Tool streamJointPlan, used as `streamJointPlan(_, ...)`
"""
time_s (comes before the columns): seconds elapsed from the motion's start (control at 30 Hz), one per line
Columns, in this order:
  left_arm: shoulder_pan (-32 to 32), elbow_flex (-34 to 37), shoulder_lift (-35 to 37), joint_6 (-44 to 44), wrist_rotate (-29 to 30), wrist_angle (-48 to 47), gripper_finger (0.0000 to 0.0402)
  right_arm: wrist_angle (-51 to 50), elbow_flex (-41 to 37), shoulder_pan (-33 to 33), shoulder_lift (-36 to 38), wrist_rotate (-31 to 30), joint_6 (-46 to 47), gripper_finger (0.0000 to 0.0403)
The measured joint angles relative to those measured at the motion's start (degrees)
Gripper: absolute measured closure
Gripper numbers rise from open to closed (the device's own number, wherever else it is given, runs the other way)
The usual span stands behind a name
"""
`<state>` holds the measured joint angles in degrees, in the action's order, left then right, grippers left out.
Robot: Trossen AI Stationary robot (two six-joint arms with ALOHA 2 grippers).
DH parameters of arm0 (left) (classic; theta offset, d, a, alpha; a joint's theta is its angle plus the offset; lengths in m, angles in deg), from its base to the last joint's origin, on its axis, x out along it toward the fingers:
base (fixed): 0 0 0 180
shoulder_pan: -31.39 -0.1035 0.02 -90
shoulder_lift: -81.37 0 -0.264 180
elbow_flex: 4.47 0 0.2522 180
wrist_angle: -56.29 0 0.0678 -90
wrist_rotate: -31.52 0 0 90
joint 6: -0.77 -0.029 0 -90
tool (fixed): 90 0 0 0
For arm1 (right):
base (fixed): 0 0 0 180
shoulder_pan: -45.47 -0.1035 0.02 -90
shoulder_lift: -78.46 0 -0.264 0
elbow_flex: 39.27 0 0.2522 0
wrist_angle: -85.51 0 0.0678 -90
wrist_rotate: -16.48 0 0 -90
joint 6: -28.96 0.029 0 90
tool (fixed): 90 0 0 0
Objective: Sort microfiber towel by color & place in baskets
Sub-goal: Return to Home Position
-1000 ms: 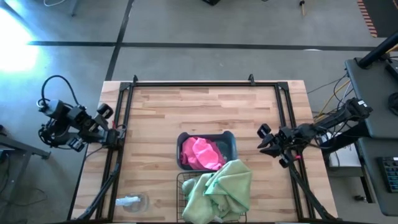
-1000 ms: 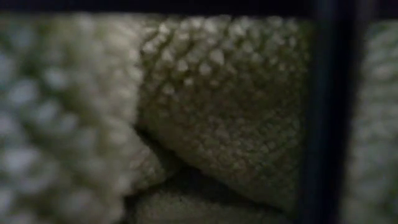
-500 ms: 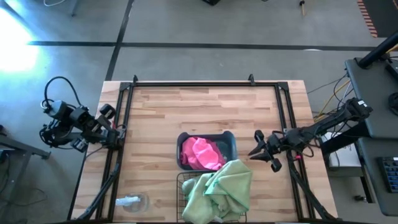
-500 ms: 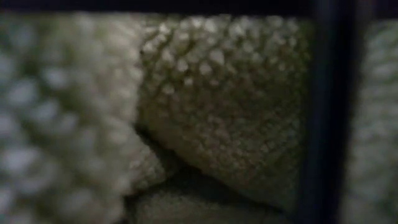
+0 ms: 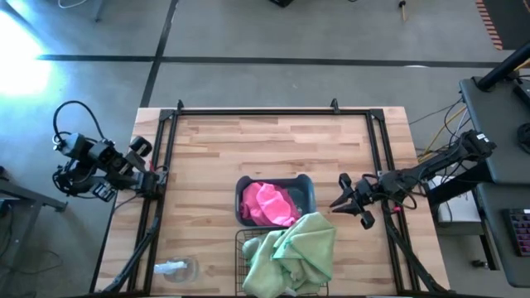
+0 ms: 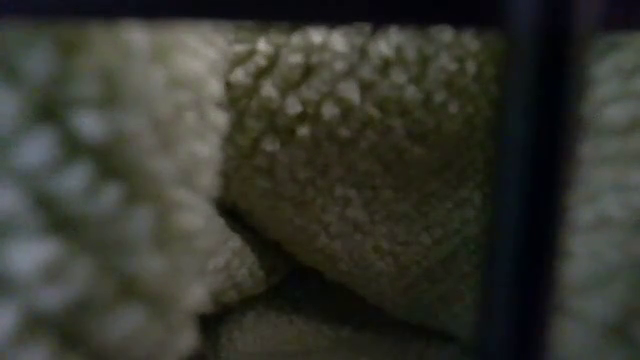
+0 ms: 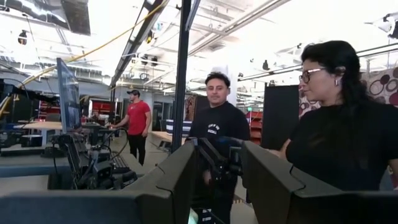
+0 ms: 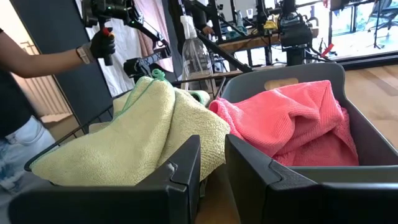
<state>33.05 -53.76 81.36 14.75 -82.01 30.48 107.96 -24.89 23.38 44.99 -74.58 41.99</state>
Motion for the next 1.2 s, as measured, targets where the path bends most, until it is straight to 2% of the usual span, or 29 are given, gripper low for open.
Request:
streamJointPlan(0.27,-0.01,0.00,0.00,0.24,0.00,0.09,0.0286,-1.30,0.00,-0.15,1.35,-0.19,0.00,0.0335)
streamJointPlan(0.47,0.00,0.00,0.00,0.24,0.00,0.09,0.0286,-4.76,0.00,-0.15,8.82,-0.42,0.00,0.0335)
streamJointPlan(0.87,-0.01,0.00,0.00,0.04,0.00,-0.56,0.0286,-4.49,-0.04,-0.15,24.69,-0.42,0.00,0.0335)
streamJointPlan(1.2,0.00,0.00,0.00,-0.68,0.00,-2.11,0.0286,-4.63,-0.04,-0.15,30.97,-0.44,0.00,0.0335)
